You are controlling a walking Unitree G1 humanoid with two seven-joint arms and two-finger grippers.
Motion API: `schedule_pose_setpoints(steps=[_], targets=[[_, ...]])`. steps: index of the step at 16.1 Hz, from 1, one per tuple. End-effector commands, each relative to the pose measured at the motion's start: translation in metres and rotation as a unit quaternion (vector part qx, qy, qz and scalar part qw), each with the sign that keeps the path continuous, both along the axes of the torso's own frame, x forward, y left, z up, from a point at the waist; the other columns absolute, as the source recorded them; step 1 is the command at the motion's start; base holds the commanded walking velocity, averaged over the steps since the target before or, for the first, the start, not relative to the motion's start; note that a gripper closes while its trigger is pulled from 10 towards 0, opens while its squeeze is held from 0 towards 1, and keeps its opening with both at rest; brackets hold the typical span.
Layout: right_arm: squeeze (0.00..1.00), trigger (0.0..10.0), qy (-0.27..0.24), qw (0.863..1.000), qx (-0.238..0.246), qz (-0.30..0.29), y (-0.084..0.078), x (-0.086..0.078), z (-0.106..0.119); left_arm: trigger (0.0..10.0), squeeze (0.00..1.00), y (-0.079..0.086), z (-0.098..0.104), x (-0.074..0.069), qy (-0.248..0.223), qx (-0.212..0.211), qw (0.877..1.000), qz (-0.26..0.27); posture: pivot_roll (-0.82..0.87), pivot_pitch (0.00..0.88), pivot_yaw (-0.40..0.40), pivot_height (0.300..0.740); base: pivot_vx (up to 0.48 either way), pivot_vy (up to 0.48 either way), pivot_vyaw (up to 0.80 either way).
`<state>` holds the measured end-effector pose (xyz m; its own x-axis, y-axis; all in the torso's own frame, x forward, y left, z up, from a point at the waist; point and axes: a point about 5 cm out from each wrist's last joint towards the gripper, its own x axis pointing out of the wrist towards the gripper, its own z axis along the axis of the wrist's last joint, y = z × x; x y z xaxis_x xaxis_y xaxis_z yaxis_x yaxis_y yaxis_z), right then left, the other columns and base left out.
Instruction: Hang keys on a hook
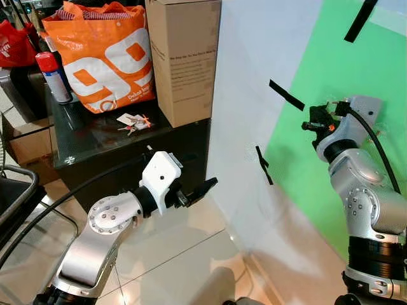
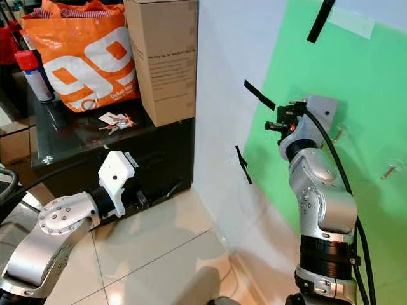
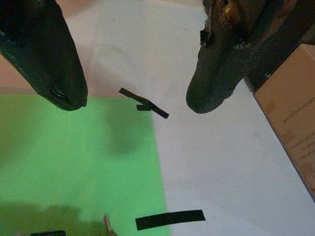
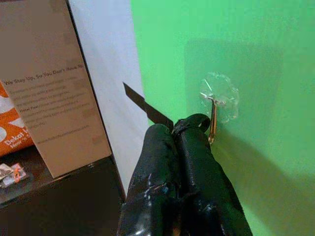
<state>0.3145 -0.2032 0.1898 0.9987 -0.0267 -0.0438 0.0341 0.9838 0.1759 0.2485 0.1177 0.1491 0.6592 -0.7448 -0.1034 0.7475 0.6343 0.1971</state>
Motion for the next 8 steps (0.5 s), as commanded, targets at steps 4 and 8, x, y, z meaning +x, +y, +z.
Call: schedule_pose_setpoints(steps=[4,8], targets=[[0.00,10.0,0.029,0.999,0.029,-0.023,-0.008,-0.003,-0.010,10.0,0.00,-0.002,0.001,0.000,-0.001,0.005,1.000,-0.010,-0.04,0.000,-0.021,0.740,0.000,0.000,0.00],[0.00,10.0,0.050,0.996,0.060,-0.036,-0.011,-0.005,-0.016,10.0,0.00,-0.001,0.001,0.000,0.000,0.006,1.000,-0.007,-0.03,0.000,-0.023,0.740,0.000,0.000,0.00]])
